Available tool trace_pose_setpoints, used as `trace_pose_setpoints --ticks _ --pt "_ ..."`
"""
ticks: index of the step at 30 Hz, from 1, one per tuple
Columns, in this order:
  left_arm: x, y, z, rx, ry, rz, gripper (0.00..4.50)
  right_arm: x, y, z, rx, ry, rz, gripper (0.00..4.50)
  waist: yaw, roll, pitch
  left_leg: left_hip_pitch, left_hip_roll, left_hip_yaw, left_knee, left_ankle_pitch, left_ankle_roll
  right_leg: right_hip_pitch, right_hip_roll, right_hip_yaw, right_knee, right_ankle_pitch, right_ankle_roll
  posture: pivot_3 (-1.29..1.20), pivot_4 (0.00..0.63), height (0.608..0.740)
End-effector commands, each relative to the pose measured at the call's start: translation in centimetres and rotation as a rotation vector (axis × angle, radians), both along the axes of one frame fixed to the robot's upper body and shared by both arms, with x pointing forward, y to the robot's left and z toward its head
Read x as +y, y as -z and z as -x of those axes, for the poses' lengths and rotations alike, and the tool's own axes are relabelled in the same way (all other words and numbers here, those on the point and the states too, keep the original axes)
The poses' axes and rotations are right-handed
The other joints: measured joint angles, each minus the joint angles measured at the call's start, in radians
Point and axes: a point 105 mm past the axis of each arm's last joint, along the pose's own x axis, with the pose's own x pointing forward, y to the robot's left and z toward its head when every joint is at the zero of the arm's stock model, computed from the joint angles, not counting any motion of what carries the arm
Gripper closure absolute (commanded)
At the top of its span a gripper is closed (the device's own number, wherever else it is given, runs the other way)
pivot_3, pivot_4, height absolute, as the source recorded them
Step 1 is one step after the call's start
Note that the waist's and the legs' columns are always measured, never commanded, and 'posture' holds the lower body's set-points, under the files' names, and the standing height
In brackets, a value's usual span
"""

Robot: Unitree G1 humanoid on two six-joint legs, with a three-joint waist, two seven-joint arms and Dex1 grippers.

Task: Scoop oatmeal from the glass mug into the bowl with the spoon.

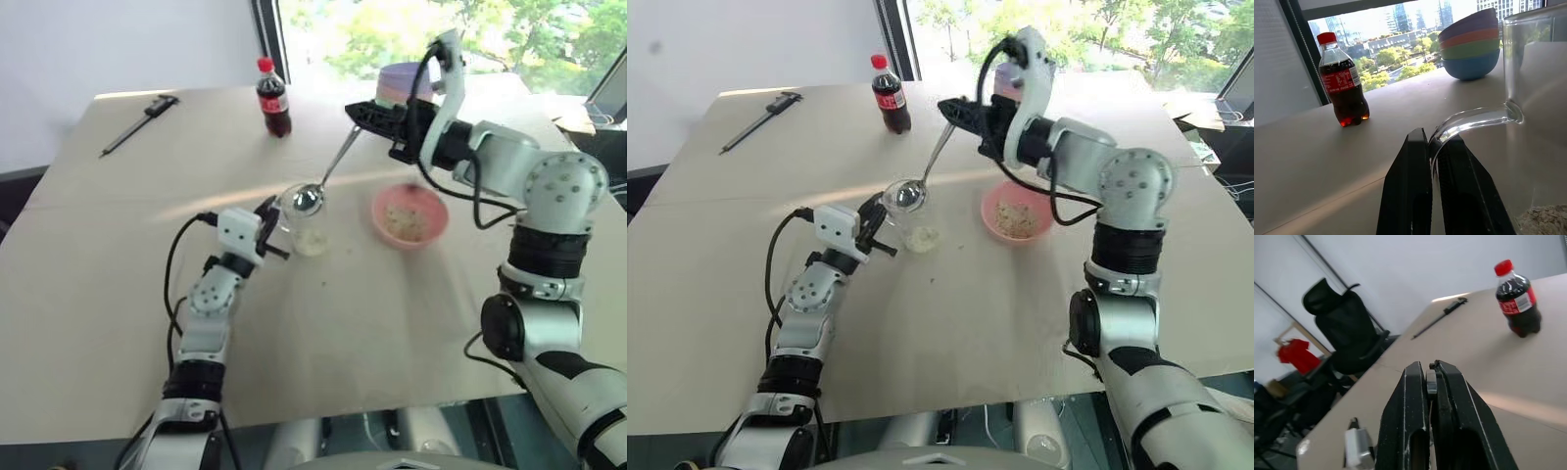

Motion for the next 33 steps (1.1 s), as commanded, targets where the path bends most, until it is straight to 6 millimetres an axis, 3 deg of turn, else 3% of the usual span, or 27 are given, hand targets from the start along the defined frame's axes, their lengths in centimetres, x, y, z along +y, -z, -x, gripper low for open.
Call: trace_pose_setpoints --ticks 1,3,9,13,17,24,25,26,31,33 --pt "0.7 -0.2 0.5 -0.004 -0.029 0.007 4.44 0.6 -1.3 0.1 -0.047 -0.007 -0.045 4.5 0.001 0.0 0.0 0.0 0.0 0.0 0.0 0.0 0.0 0.0 0.0 0.0 0.0 0.0 0.0 0.0 0.15 0.74" --pt "0.8 -0.1 0.7 -0.003 -0.039 0.008 4.44 0.6 -1.5 -0.1 -0.07 -0.004 -0.028 4.5 0.002 0.0 0.0 0.0 0.0 -0.001 0.0 0.0 0.0 0.0 0.0 -0.001 0.0 0.0 0.0 0.0 0.15 0.74" --pt "1.1 0.2 1.1 0.007 -0.06 0.013 4.44 2.9 0.6 1.1 -0.086 -0.101 0.082 4.5 0.001 0.0 0.0 0.0 0.0 0.0 0.0 0.0 0.0 0.0 0.0 0.0 -0.001 0.0 0.0 0.0 0.15 0.74" --pt "1.1 0.2 1.1 0.011 -0.066 0.017 4.5 3.8 0.7 1.5 -0.111 -0.126 0.087 3.2 0.001 0.0 0.0 0.0 0.0 0.0 0.0 0.0 0.0 0.0 0.0 0.0 0.0 0.0 0.0 0.0 0.15 0.74" --pt "1.2 0.2 1.1 0.014 -0.07 0.018 4.5 3.2 -0.7 0.5 -0.151 -0.063 0.047 1.19 0.002 0.0 0.0 0.0 0.0 -0.001 0.0 0.0 0.0 0.0 0.0 -0.001 0.0 0.0 0.0 0.0 0.15 0.74" --pt "1.3 0.2 1.1 0.015 -0.07 0.027 4.5 1.7 -1.5 -1.1 -0.177 0.038 0.018 1.19 0.002 0.0 0.0 0.0 0.0 -0.001 0.0 0.0 0.0 0.0 0.0 -0.001 0.0 0.0 0.0 0.0 0.15 0.74" --pt "1.3 0.2 1.1 0.013 -0.07 0.029 3.69 1.7 -1.5 -1.2 -0.178 0.043 0.017 1.13 0.002 0.0 0.0 0.0 0.0 -0.001 0.0 0.0 0.0 0.0 0.0 -0.001 0.0 0.0 0.0 0.0 0.15 0.74" --pt "1.3 0.1 1.1 0.012 -0.07 0.031 3.43 1.6 -1.5 -1.2 -0.178 0.047 0.015 1.13 0.002 0.0 0.0 0.0 0.0 -0.001 0.0 0.0 0.0 0.0 0.0 -0.001 0.0 0.0 0.0 0.0 0.15 0.74" --pt "1.3 0.0 1.2 0.009 -0.06 0.018 1.28 1.5 -1.5 -1.2 -0.181 0.053 0.01 1.13 0.002 0.0 0.0 0.0 0.0 -0.001 0.0 0.0 0.0 0.0 0.0 -0.001 -0.001 0.0 0.0 0.0 0.15 0.74" --pt "1.4 -0.1 1.4 0.006 -0.063 0.018 1.28 1.3 -1.5 -1.2 -0.182 0.054 0.01 1.13 0.002 0.0 0.0 0.0 0.0 -0.001 0.0 0.0 0.0 0.0 -0.001 -0.001 -0.001 0.0 0.0 0.0 0.15 0.74"
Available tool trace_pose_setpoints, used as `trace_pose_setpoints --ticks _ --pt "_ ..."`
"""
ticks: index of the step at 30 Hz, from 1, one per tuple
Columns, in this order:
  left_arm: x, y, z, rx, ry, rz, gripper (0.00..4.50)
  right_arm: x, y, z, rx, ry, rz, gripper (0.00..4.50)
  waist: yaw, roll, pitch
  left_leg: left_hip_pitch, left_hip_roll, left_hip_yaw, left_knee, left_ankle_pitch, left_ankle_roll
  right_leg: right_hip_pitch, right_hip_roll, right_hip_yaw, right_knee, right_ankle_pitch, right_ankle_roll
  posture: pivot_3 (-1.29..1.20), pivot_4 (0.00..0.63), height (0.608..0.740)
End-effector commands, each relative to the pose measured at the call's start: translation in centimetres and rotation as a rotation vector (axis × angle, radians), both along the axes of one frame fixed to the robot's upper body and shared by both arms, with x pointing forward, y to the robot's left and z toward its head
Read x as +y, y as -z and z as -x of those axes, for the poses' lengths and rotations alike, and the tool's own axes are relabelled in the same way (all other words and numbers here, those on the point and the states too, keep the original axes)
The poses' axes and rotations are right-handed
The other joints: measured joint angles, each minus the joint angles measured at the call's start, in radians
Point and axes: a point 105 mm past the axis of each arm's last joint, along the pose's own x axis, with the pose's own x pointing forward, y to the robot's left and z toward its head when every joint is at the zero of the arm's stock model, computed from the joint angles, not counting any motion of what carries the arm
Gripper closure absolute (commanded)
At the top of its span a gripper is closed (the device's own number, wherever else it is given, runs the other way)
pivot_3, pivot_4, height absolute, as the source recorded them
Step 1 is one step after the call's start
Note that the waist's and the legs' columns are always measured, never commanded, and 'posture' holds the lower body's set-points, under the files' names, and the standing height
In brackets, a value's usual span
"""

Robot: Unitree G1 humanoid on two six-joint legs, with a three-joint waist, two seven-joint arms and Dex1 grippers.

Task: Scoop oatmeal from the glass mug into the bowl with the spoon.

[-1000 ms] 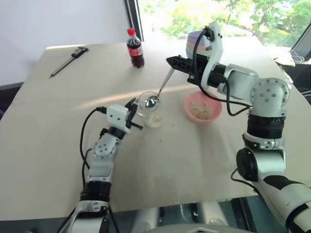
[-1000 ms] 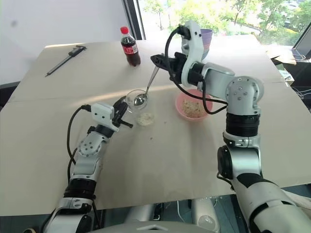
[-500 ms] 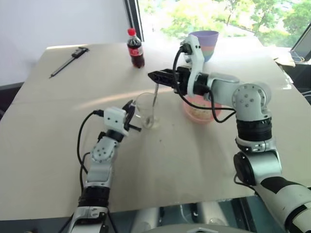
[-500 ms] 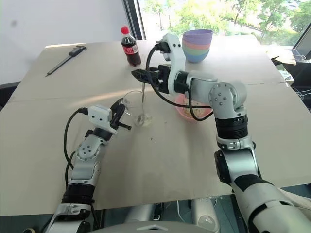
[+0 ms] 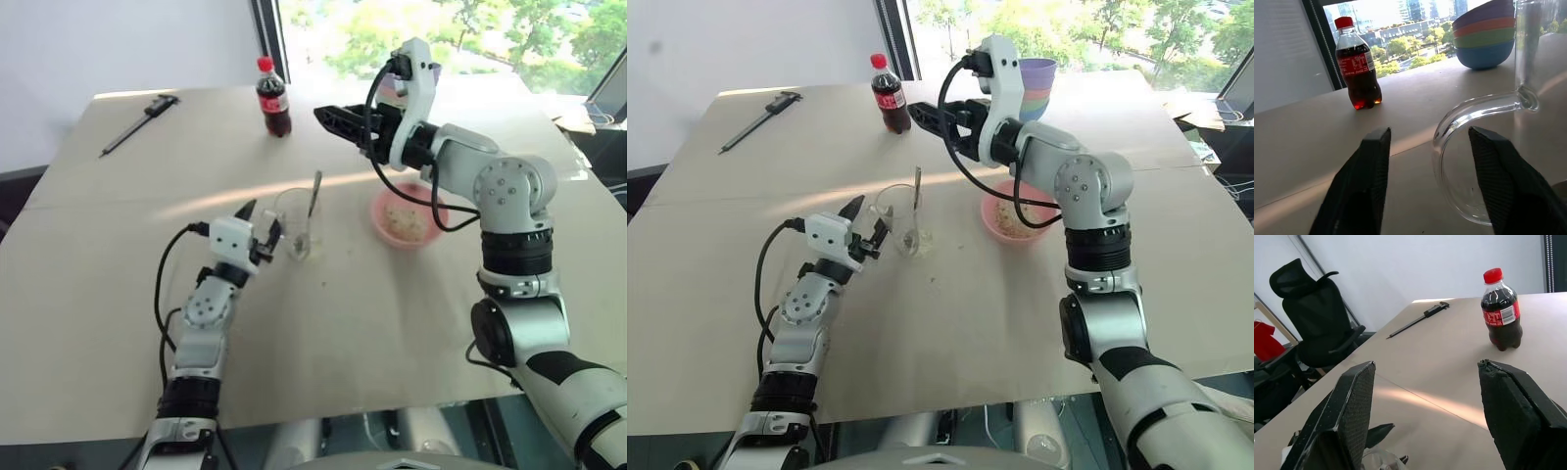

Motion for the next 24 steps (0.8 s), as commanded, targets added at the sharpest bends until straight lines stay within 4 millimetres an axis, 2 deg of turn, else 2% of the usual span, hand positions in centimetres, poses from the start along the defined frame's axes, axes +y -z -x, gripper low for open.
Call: trace_pose_setpoints --ticks 1,6,10,13,17,20,24 --pt "0.7 -0.8 0.7 -0.03 -0.01 -0.001 1.28 -0.5 -1.6 0.5 -0.058 0.0 -0.035 1.13 -0.001 0.0 0.0 0.0 0.0 0.0 0.0 0.0 0.0 0.0 0.0 0.0 0.0 0.0 0.0 0.0 0.15 0.74" --pt "1.5 -0.9 2.6 -0.024 -0.019 -0.014 1.28 -1.2 -1.4 1.4 -0.064 -0.034 -0.048 1.13 -0.001 0.0 0.0 0.0 0.0 0.0 0.0 0.0 0.0 0.0 0.0 0.0 0.0 0.0 0.0 0.0 0.15 0.74" --pt "2.3 -1.6 4.3 -0.008 -0.041 -0.023 1.28 -3.1 0.1 1.7 -0.119 0.003 -0.012 1.13 0.003 0.0 0.0 -0.001 0.001 -0.001 -0.001 0.0 0.0 0.0 -0.001 0.0 -0.002 0.0 0.0 0.0 0.15 0.74" --pt "3.4 -1.7 6.3 0.039 -0.081 -0.012 1.28 -6.4 2.2 1.5 -0.174 0.1 0.001 1.13 0.008 -0.001 0.0 -0.002 0.0 -0.001 -0.001 -0.001 0.001 0.0 -0.002 -0.001 -0.003 0.0 0.0 0.0 0.15 0.74" --pt "3.8 -0.2 9.3 0.148 -0.099 -0.017 1.28 -9.8 5.8 3.2 -0.155 0.109 0.015 1.13 0.006 0.0 0.0 -0.002 0.0 -0.001 -0.001 -0.002 0.003 0.0 -0.001 0.0 -0.003 0.0 0.0 0.0 0.15 0.74" --pt "3.7 1.3 11.4 0.25 -0.087 -0.017 1.28 -11.4 8.9 5.8 -0.184 0.052 0.134 1.13 0.008 -0.001 0.0 -0.001 0.001 -0.001 -0.001 -0.003 0.004 0.001 -0.001 -0.001 -0.003 0.0 0.0 0.0 0.15 0.74" --pt "3.1 3.0 13.1 0.34 -0.044 -0.036 1.28 -12.2 13.0 9.2 -0.189 -0.042 0.243 1.13 0.014 -0.002 0.002 0.004 0.001 0.0 -0.001 -0.003 0.005 0.006 0.001 -0.001 -0.003 0.0 0.0 0.0 0.15 0.74"
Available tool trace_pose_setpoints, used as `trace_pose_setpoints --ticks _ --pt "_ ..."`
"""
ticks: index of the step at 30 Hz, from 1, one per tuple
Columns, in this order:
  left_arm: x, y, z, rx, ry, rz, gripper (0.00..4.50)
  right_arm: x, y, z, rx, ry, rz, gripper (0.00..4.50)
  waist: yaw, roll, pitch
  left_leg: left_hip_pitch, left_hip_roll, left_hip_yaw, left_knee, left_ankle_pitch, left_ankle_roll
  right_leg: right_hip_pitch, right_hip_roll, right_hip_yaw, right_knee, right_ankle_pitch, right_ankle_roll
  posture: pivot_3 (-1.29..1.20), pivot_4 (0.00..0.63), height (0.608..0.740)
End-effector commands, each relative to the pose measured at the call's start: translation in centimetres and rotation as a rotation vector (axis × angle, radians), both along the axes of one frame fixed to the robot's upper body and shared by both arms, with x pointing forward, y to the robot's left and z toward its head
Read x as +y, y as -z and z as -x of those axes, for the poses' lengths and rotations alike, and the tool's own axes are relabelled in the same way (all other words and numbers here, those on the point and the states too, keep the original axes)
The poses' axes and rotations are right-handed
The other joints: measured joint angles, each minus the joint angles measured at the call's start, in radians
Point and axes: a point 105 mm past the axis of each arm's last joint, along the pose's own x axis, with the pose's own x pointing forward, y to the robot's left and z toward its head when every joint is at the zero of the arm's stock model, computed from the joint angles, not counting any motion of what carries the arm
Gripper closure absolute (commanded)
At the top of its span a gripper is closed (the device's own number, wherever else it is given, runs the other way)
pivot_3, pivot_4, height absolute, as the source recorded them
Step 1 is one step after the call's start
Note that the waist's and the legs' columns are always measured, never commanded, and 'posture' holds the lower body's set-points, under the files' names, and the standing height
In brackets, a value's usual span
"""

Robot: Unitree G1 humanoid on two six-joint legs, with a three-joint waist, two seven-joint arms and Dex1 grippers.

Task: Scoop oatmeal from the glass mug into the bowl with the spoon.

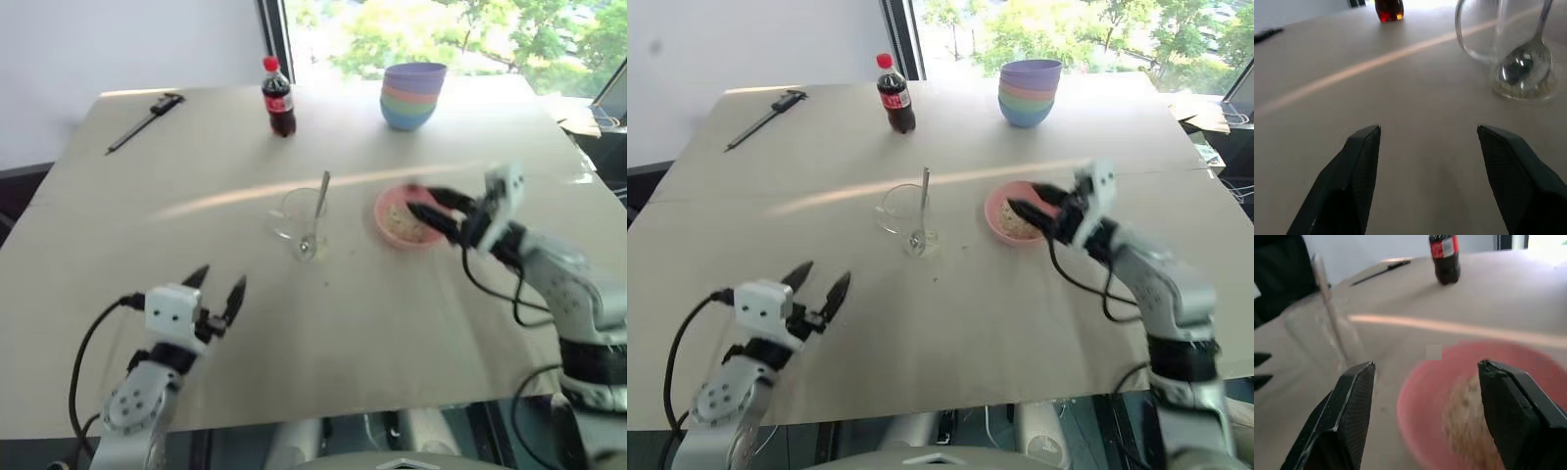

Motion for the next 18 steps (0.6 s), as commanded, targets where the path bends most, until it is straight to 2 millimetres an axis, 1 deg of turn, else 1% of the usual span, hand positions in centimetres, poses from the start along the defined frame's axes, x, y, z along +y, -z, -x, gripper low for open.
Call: trace_pose_setpoints --ticks 1,2,4,6,7,8,10,11,15,18 --pt "-1.0 -0.5 1.1 0.003 0.065 -0.016 1.28 0.2 1.3 3.1 -0.105 -0.108 0.087 1.13 0.002 0.0 0.002 0.005 0.001 0.0 0.0 0.0 0.0 0.005 0.001 0.0 -0.001 0.0 0.0 0.0 0.15 0.74" --pt "-1.1 -0.2 1.3 0.018 0.075 -0.006 1.28 -0.2 2.2 3.5 -0.117 -0.099 0.106 1.13 0.003 0.0 0.002 0.011 0.002 0.0 -0.001 -0.001 0.0 0.012 0.003 -0.001 -0.003 -0.001 0.0 0.0 0.15 0.74" --pt "-1.4 0.1 1.8 0.032 0.09 0.011 1.28 -1.1 3.9 4.0 -0.096 -0.067 0.113 1.13 0.003 -0.002 0.004 0.016 0.004 0.0 -0.001 -0.001 0.001 0.018 0.007 -0.001 -0.006 -0.005 0.0 0.0 0.15 0.74" --pt "-1.6 0.3 2.1 0.037 0.101 0.025 0.74 -2.1 5.4 4.2 -0.051 -0.03 0.119 1.13 0.001 -0.003 0.005 0.026 0.005 0.002 -0.001 -0.001 0.001 0.027 0.008 0.0 -0.008 -0.006 0.001 0.0 0.15 0.74" --pt "-1.7 0.3 2.2 0.038 0.106 0.025 0.44 -2.5 5.9 4.4 -0.046 -0.028 0.125 1.13 0.001 -0.004 0.006 0.028 0.006 0.002 -0.001 -0.001 0.001 0.029 0.008 0.001 -0.008 -0.006 0.001 0.0 0.15 0.74" --pt "-1.7 0.4 2.3 0.039 0.109 0.025 0.05 -2.8 6.3 4.6 -0.04 -0.027 0.138 0.88 0.001 -0.004 0.006 0.028 0.006 0.002 -0.001 -0.001 0.001 0.029 0.007 0.001 -0.009 -0.006 0.001 0.0 0.15 0.74" --pt "-1.8 0.5 2.3 0.042 0.11 0.022 0.0 -3.3 6.6 4.8 -0.027 -0.005 0.133 0.43 0.001 -0.004 0.006 0.028 0.006 0.002 -0.001 -0.001 0.001 0.029 0.007 0.001 -0.009 -0.006 0.001 0.0 0.15 0.74" --pt "-1.8 0.6 2.4 0.045 0.112 0.019 0.0 -3.6 6.8 4.8 -0.027 0.01 0.134 0.04 0.002 -0.004 0.006 0.028 0.006 0.002 -0.001 -0.001 0.001 0.029 0.008 0.001 -0.008 -0.006 0.001 0.0 0.15 0.74" --pt "-1.8 1.2 2.6 0.062 0.11 -0.013 0.0 -4.9 7.6 5.1 -0.022 0.06 0.162 0.04 0.009 -0.004 0.006 0.027 0.006 0.002 -0.002 -0.001 0.001 0.029 0.006 0.0 -0.01 -0.002 -0.001 0.0 0.15 0.74" --pt "-1.8 1.5 2.6 0.068 0.108 -0.025 0.0 -5.2 7.7 5.1 -0.032 0.078 0.157 0.04 0.015 -0.004 0.006 0.026 0.006 0.002 -0.002 -0.002 0.001 0.029 0.006 0.0 -0.013 -0.003 -0.002 0.0 0.15 0.74"
